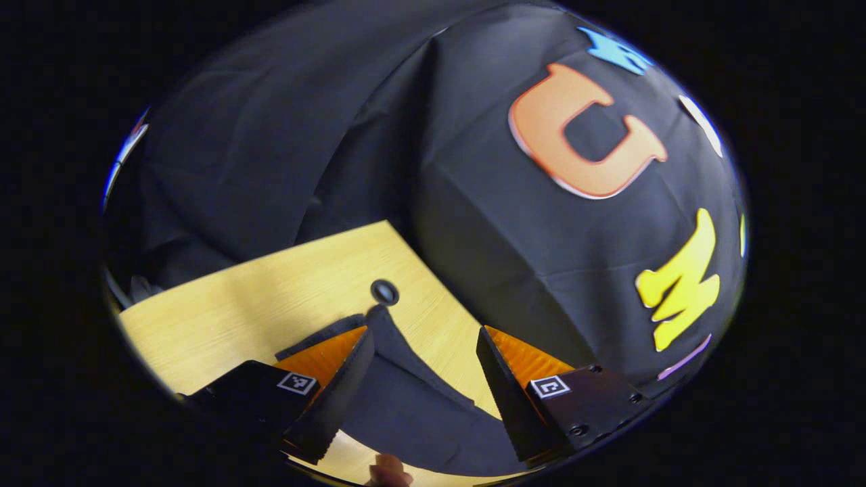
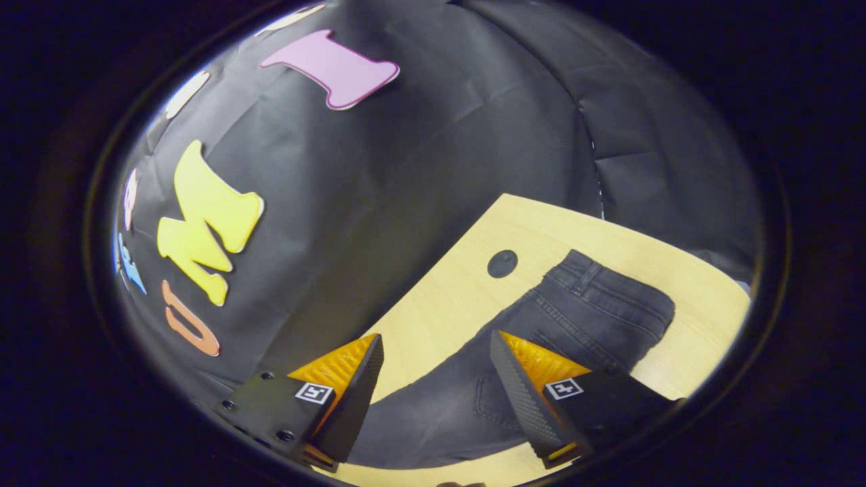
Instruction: Grasp the waist and the cuffs of the jeans and fold them to make the two legs overlap; first hold the waist and fold one-third of the jeans toward the cuffs, then hold the cuffs and fold the remaining one-third in the same direction to finish folding.
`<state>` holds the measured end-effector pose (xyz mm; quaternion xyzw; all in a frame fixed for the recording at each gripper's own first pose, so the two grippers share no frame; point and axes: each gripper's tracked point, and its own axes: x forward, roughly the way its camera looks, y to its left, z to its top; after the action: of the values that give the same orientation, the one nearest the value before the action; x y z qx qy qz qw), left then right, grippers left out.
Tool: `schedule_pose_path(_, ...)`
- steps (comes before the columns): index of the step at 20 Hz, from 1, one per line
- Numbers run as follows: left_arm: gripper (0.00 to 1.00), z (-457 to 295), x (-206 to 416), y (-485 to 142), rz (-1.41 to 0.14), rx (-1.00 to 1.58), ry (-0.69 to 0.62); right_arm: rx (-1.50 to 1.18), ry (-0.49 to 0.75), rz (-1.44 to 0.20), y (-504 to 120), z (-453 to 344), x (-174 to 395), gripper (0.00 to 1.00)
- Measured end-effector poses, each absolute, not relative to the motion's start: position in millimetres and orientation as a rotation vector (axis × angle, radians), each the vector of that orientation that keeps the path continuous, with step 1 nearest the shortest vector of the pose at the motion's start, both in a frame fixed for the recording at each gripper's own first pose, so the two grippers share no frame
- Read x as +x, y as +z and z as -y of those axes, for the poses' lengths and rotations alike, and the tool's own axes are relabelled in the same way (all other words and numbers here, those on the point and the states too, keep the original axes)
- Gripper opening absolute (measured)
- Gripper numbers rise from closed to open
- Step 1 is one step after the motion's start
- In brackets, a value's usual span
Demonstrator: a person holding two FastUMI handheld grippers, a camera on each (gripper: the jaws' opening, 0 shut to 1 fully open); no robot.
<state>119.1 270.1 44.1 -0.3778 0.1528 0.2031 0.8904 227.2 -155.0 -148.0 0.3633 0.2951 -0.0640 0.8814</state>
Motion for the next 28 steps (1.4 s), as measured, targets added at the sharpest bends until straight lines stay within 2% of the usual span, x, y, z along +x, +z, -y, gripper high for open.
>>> schedule_pose_path(2,0.99,-257.2,97.3,57.8,-0.25,-0.686,0.4,0.708,-0.16,-0.617,-142.9,166.7,203.3,0.98)
schedule_pose_path(8,0.99,-176.4,37.7,75.0,-0.225,-0.254,0.261,0.638,-0.232,-0.649,-144.5,215.3,122.7,0.98)
schedule_pose_path(13,0.99,-88.2,0.9,152.6,-0.016,-0.089,0.198,0.741,-0.251,-0.66,-152.2,245.7,84.3,0.98)
schedule_pose_path(16,0.98,-30.6,-23.5,164.5,-0.008,-0.014,0.137,0.804,-0.264,-0.685,-171.3,262.1,82.3,0.97)
schedule_pose_path(20,0.98,17.7,-35.2,152.1,-0.058,-0.039,0.095,0.976,-0.259,-0.711,-195.5,262.4,102.8,0.97)
schedule_pose_path(22,0.99,26.1,-44.8,145.4,-0.089,-0.047,0.1,1.071,-0.266,-0.723,-210.6,260.0,114.0,0.98)
schedule_pose_path(23,0.99,28.3,-49.5,143.3,-0.095,-0.05,0.106,1.109,-0.272,-0.726,-217.6,258.7,120.8,0.92)
schedule_pose_path(24,0.99,29.2,-52.8,143.1,-0.103,-0.052,0.115,1.133,-0.274,-0.729,-224.9,256.2,126.7,0.98)
schedule_pose_path(27,0.99,20.7,-61.3,145.1,-0.113,-0.045,0.149,1.167,-0.268,-0.754,-242.0,248.6,134.2,0.98)
schedule_pose_path(28,0.99,16.8,-62.6,147.2,-0.112,-0.041,0.161,1.172,-0.266,-0.759,-245.3,246.3,135.5,0.92)
